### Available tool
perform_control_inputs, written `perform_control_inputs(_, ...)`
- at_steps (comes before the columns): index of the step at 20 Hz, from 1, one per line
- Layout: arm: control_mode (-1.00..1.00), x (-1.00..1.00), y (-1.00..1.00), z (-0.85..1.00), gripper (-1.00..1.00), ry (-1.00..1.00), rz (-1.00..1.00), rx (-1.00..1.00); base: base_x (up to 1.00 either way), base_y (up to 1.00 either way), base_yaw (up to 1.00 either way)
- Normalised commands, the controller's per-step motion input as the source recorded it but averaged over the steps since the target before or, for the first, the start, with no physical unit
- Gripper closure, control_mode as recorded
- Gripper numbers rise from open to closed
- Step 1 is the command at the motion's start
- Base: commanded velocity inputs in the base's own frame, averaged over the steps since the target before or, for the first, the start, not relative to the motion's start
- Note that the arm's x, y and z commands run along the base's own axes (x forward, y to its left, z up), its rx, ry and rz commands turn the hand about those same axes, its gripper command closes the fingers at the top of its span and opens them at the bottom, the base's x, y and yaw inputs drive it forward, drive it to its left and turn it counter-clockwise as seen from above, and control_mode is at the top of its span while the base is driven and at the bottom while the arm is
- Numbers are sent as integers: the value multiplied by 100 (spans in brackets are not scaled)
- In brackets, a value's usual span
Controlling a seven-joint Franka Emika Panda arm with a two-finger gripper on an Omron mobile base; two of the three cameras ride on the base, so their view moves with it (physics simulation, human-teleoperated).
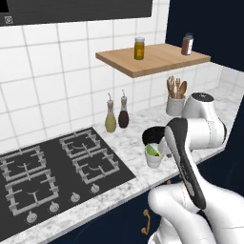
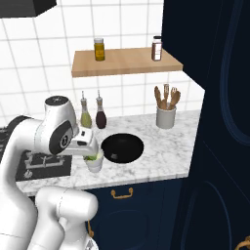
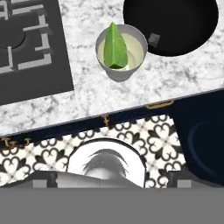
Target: Grab a lemon wedge from the fridge and one ice cube from the ice bowl, and put them in the glass of lemonade.
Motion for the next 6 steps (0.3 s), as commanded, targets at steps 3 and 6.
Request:
perform_control_inputs(3, -100, -98, 0, 16, -100, -4, 5, 6, 0, 0, 0)
perform_control_inputs(6, -100, -63, -4, 19, -100, 0, 4, 4, 0, 0, 0)
